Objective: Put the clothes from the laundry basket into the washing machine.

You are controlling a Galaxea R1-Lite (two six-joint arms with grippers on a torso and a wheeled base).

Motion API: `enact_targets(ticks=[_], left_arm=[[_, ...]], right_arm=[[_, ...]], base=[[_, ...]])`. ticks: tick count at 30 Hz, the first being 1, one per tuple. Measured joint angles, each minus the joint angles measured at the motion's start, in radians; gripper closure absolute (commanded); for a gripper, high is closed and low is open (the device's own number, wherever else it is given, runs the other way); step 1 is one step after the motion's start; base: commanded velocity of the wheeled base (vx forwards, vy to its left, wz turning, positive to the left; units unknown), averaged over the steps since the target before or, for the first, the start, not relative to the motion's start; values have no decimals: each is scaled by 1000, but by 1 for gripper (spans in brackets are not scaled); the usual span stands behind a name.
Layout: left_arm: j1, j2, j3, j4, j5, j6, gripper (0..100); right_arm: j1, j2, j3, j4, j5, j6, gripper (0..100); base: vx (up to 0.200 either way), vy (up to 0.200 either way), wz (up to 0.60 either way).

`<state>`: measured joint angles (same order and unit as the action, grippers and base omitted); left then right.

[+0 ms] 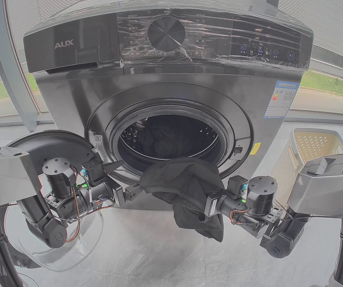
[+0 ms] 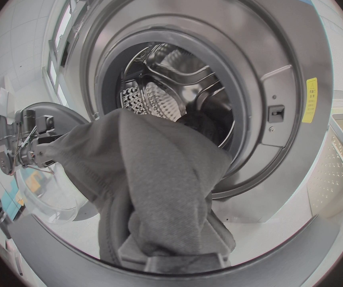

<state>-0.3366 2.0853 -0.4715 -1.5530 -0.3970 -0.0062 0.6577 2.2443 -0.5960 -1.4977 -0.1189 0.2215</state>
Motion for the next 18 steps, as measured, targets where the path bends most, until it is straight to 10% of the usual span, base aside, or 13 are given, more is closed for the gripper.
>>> enact_targets(ticks=[18], left_arm=[[-28,-7,55,0,-39,47,0]], right_arm=[[-123,-17,-15,5,-8,6,100]], base=[[0,0,0]])
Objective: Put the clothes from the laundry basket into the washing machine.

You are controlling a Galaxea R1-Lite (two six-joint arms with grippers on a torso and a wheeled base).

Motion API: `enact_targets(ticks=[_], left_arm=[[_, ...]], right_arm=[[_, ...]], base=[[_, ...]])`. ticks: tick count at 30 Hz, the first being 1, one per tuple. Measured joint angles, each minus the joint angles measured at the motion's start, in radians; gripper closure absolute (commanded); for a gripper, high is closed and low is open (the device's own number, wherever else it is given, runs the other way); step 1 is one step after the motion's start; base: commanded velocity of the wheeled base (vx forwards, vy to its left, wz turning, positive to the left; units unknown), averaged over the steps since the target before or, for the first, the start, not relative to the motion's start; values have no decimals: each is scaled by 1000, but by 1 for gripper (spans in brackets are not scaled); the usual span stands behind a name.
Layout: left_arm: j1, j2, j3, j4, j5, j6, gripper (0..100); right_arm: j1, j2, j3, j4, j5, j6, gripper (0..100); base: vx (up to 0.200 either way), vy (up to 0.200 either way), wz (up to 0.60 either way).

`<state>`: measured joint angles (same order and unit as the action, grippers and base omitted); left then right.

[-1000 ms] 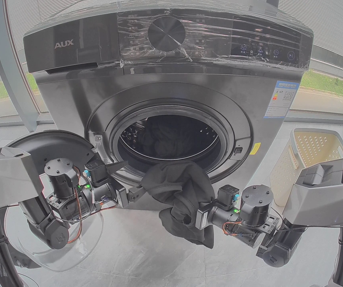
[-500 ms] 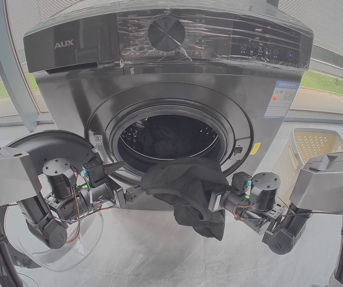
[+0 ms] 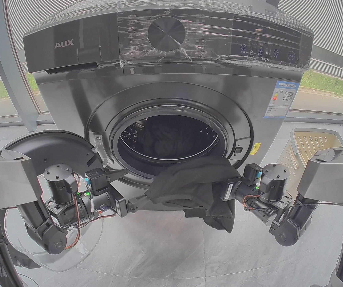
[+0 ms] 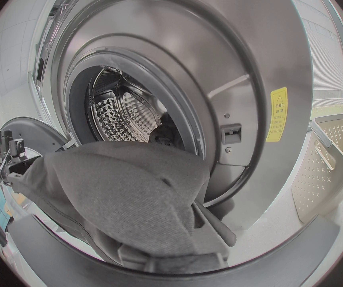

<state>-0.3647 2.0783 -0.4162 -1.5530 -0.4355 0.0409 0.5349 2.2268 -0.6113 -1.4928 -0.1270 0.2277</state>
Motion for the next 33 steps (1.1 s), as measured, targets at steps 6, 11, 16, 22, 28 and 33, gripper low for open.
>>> enact_targets(ticks=[6,11,16,22,28,33], left_arm=[[-21,0,43,0,-48,39,0],[-28,0,74,0,-69,54,0],[-32,1,85,0,-70,57,0],[-41,11,84,0,-66,58,0],[-64,28,68,0,-17,45,0],[-99,40,39,0,71,10,0]], right_arm=[[-41,-19,1,1,0,1,100],[-63,-26,0,1,-10,9,100],[-53,-28,-5,2,-16,10,100],[20,-34,-20,1,-15,8,100],[123,-36,-59,3,-14,3,100],[156,-33,-90,6,-7,-5,100]], base=[[0,0,0],[0,0,0],[0,0,0],[0,0,0],[0,0,0],[0,0,0]])
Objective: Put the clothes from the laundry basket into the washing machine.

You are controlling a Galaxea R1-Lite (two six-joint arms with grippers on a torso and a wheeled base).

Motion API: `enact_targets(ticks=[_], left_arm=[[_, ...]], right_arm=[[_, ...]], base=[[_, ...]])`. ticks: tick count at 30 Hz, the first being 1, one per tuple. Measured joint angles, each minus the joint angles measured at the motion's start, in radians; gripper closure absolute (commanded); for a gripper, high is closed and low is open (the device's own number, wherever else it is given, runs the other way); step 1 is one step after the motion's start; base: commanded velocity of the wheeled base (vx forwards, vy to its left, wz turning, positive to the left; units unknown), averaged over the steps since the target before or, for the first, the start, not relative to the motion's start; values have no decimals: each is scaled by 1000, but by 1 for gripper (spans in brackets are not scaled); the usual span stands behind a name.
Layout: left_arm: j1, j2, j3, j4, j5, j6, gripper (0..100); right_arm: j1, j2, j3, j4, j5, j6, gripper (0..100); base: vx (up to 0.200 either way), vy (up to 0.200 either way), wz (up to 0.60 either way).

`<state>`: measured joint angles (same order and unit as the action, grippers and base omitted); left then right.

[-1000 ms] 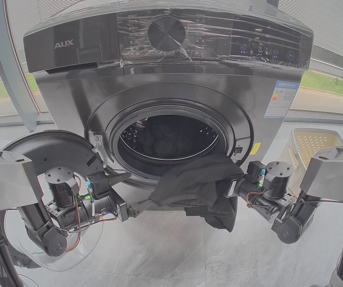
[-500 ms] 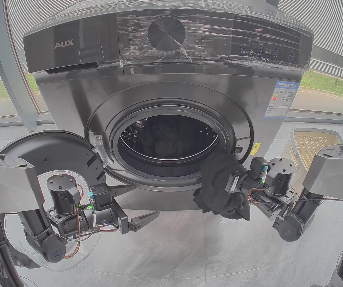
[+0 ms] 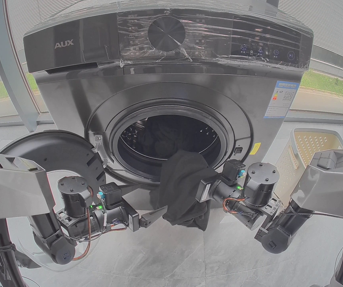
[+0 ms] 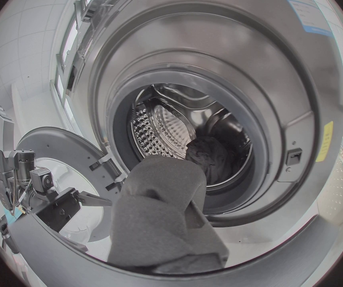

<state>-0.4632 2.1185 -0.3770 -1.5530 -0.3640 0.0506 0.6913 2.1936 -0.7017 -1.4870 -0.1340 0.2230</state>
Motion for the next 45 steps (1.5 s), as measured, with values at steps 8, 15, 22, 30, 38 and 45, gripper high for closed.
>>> enact_targets(ticks=[8,15,22,30,38,45], left_arm=[[-94,32,-55,0,13,-48,0],[-123,107,-127,0,16,-56,0],[-111,191,-217,0,24,-53,0],[-89,271,-332,0,114,-61,100],[-73,297,-352,0,132,-64,100],[-24,276,-351,0,137,-81,100]], right_arm=[[34,3,-29,-2,9,-3,100],[72,3,-36,-8,10,-4,100],[87,0,-34,-9,9,-3,100],[87,-8,-15,-12,6,-2,100],[83,-11,0,-13,-2,1,100],[67,-11,46,-6,-8,7,100]], base=[[0,0,0],[0,0,0],[0,0,0],[0,0,0],[0,0,0],[0,0,0]])
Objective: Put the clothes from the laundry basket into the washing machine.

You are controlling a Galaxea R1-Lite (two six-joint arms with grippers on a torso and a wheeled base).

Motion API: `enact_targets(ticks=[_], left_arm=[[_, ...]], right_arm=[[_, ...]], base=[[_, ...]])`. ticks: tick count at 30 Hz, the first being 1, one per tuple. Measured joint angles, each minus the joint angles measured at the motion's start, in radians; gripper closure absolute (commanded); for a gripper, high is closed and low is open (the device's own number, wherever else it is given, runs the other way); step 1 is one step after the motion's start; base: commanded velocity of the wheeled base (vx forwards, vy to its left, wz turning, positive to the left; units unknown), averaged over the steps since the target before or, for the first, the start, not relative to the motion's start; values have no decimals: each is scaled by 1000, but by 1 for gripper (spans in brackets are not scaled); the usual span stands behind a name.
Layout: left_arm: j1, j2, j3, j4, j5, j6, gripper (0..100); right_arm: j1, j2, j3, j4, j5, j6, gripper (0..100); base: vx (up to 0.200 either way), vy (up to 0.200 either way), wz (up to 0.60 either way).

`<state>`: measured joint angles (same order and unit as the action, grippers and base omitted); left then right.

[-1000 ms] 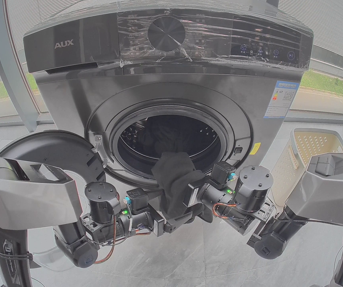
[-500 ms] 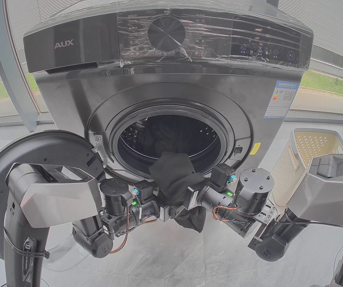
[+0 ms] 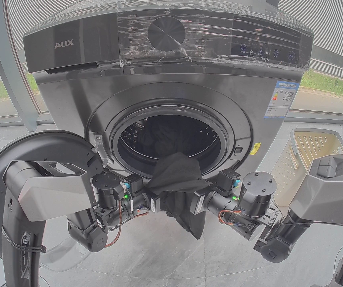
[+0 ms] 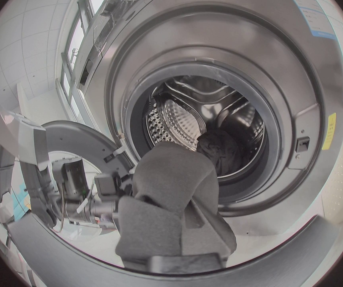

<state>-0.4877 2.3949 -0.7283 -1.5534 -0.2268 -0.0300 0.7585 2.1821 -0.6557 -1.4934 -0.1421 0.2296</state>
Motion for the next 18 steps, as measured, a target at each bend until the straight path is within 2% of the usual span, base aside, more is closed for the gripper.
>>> enact_targets(ticks=[9,10,15,18], left_arm=[[13,-65,11,2,32,-9,100],[12,-73,11,2,37,-10,100],[10,-121,25,1,46,-40,100],[11,-150,40,1,45,-48,100]], right_arm=[[10,5,66,-2,0,-5,100],[13,5,75,-6,3,-5,0],[23,3,98,-12,9,-4,0],[27,-3,123,-11,17,-8,0]], base=[[0,0,0],[0,0,0],[0,0,0],[0,0,0]])
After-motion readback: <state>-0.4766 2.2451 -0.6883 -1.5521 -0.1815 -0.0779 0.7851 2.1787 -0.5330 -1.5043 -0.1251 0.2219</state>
